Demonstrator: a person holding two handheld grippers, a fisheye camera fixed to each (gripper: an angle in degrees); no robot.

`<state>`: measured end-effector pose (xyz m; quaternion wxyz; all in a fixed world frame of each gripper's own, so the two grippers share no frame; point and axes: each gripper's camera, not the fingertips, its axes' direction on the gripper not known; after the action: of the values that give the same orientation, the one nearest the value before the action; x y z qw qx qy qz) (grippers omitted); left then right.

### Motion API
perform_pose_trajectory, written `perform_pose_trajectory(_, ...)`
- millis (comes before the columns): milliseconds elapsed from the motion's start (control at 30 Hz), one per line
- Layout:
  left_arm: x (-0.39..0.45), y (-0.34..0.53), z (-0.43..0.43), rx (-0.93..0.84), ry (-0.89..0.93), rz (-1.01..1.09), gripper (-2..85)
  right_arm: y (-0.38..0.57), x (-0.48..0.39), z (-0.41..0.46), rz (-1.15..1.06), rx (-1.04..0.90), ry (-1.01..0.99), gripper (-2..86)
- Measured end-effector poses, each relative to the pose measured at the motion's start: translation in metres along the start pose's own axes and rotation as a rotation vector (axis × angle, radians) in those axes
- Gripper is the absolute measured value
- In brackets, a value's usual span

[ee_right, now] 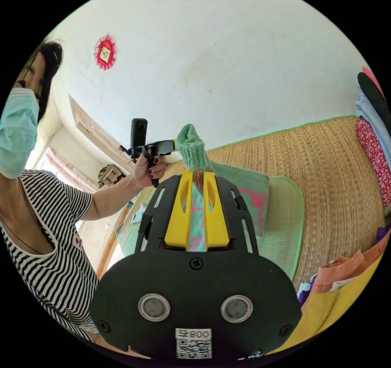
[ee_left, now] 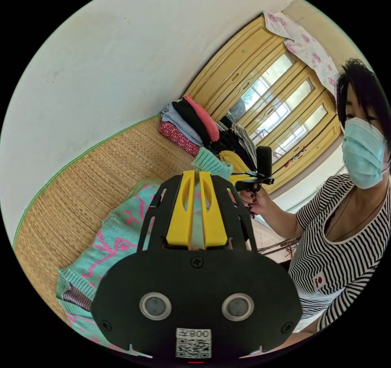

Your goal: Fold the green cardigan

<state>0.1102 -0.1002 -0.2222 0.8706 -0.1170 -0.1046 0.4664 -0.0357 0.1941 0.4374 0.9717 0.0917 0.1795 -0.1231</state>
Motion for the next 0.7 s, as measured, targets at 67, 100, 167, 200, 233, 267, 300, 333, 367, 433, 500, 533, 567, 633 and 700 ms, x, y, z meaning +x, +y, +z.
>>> perform_pose_trajectory(67, 0.005, 0.014, -0.031, 0.013, -0.031, -0.015, 1.9, -0.007, -0.028, 0.028, -0.057, -0.03, -0.025, 3.9)
perform_pose_trajectory(100, 0.007, 0.025, -0.052, 0.022, -0.053, -0.033, 2.0, -0.008, -0.035, 0.036, -0.068, -0.037, -0.033, 3.8)
perform_pose_trajectory(167, 0.01, 0.045, -0.085, 0.033, -0.081, -0.07, 2.0, -0.01, -0.063, 0.073, -0.121, -0.075, -0.077, 3.5)
perform_pose_trajectory(200, 0.012, 0.06, -0.107, 0.037, -0.105, -0.096, 2.0, -0.01, -0.069, 0.083, -0.129, -0.084, -0.088, 3.4)
perform_pose_trajectory(233, 0.013, 0.068, -0.117, 0.038, -0.12, -0.112, 2.0, -0.01, -0.08, 0.104, -0.145, -0.11, -0.121, 3.3)
perform_pose_trajectory(267, 0.014, 0.085, -0.138, 0.041, -0.146, -0.147, 2.0, -0.009, -0.091, 0.127, -0.156, -0.148, -0.161, 3.2)
perform_pose_trajectory(300, 0.014, 0.102, -0.157, 0.047, -0.167, -0.182, 2.0, -0.008, -0.095, 0.138, -0.158, -0.163, -0.178, 3.2)
perform_pose_trajectory(333, 0.014, 0.111, -0.167, 0.05, -0.178, -0.202, 2.0, -0.006, -0.104, 0.16, -0.164, -0.187, -0.208, 3.1)
perform_pose_trajectory(367, 0.014, 0.13, -0.185, 0.056, -0.199, -0.242, 2.0, -0.003, -0.112, 0.182, -0.169, -0.213, -0.233, 3.1)
perform_pose_trajectory(433, 0.012, 0.157, -0.21, 0.069, -0.22, -0.297, 2.0, 0.0, -0.123, 0.214, -0.168, -0.257, -0.272, 3.0)
perform_pose_trajectory(500, 0.009, 0.192, -0.243, 0.102, -0.236, -0.369, 2.0, 0.004, -0.134, 0.244, -0.17, -0.295, -0.303, 3.0)
perform_pose_trajectory(533, 0.008, 0.201, -0.251, 0.113, -0.237, -0.385, 2.0, 0.006, -0.142, 0.263, -0.18, -0.32, -0.313, 3.0)
perform_pose_trajectory(567, 0.007, 0.217, -0.266, 0.136, -0.235, -0.412, 2.0, 0.009, -0.15, 0.281, -0.191, -0.346, -0.313, 3.0)
perform_pose_trajectory(633, 0.005, 0.238, -0.288, 0.163, -0.236, -0.441, 2.0, 0.011, -0.161, 0.308, -0.205, -0.38, -0.316, 3.0)
perform_pose_trajectory(700, 0.004, 0.264, -0.314, 0.184, -0.259, -0.473, 2.0, 0.012, -0.171, 0.335, -0.219, -0.406, -0.316, 3.0)
